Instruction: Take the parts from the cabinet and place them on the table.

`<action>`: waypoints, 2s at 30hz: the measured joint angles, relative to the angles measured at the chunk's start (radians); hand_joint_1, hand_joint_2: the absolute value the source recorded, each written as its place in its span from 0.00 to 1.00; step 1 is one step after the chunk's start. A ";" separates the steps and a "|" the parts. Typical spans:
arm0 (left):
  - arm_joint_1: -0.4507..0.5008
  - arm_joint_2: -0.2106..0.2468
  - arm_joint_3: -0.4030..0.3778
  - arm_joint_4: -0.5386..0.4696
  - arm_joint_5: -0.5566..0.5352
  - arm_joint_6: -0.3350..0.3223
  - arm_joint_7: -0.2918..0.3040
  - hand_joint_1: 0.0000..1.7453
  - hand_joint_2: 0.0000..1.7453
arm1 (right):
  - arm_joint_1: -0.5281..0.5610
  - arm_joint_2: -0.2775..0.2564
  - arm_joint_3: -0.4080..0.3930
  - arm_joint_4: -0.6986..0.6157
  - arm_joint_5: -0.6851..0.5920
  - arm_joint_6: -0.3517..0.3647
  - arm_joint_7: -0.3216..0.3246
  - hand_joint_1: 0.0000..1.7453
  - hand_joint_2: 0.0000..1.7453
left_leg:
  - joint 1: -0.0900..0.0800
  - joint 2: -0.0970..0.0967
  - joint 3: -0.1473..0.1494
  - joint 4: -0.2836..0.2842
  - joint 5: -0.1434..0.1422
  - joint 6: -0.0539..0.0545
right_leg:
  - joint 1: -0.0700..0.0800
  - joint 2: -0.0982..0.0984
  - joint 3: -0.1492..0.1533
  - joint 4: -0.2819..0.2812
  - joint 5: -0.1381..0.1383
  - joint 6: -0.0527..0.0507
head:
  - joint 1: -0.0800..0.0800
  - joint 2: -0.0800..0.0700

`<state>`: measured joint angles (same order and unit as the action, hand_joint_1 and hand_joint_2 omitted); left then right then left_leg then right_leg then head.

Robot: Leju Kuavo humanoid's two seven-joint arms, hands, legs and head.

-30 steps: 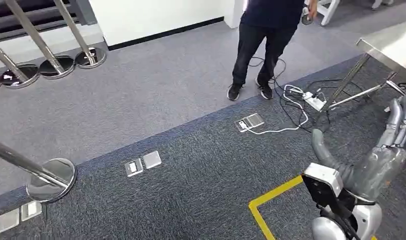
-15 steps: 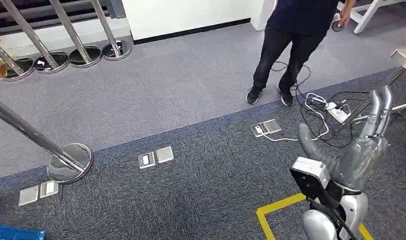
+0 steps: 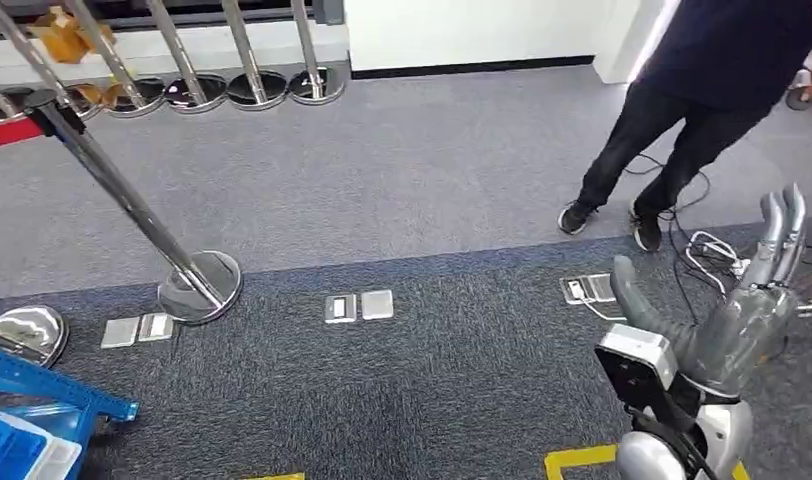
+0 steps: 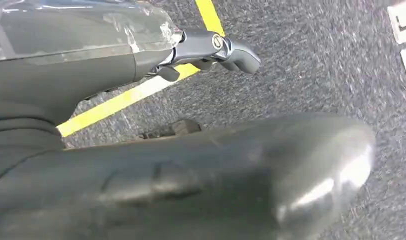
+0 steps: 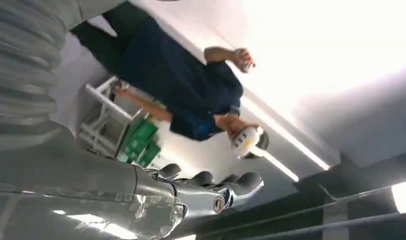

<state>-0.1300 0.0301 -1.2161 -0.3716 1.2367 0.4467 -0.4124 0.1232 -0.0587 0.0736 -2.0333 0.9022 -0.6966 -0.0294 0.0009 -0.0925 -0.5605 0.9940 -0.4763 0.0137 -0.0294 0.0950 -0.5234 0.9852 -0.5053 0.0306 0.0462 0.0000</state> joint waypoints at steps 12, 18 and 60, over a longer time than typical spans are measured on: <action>0.008 -0.005 0.000 0.000 0.002 0.013 -0.005 0.00 0.00 | -0.008 -0.008 0.038 0.006 -0.009 0.000 0.006 0.00 1.00 | 0.004 0.084 -0.106 0.221 -0.068 -0.026 | 0.017 -0.149 0.014 -0.017 -0.002 -0.043 | -0.044 0.000; 0.004 -0.007 0.000 0.000 0.003 0.016 -0.008 0.00 0.00 | -0.015 -0.014 0.056 0.013 -0.021 0.000 0.006 0.00 1.00 | -0.021 0.136 0.000 -0.017 0.003 0.001 | 0.022 -0.202 0.025 -0.021 -0.014 -0.026 | -0.050 0.000; 0.004 -0.014 0.000 0.000 -0.013 -0.017 -0.001 0.00 0.00 | -0.017 -0.035 0.089 0.039 -0.005 0.000 0.030 0.00 1.00 | -0.008 0.034 0.032 -0.051 0.017 0.017 | 0.011 -0.094 -0.081 0.176 -0.054 -0.011 | -0.029 0.000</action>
<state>-0.1263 0.0156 -1.2161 -0.3712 1.2234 0.4295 -0.4131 0.1065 -0.0935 0.1625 -1.9944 0.8972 -0.6966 0.0004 -0.0070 -0.0586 -0.5288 0.9427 -0.4590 0.0310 -0.0179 0.0014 -0.6048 1.1608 -0.5589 0.0195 0.0168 0.0000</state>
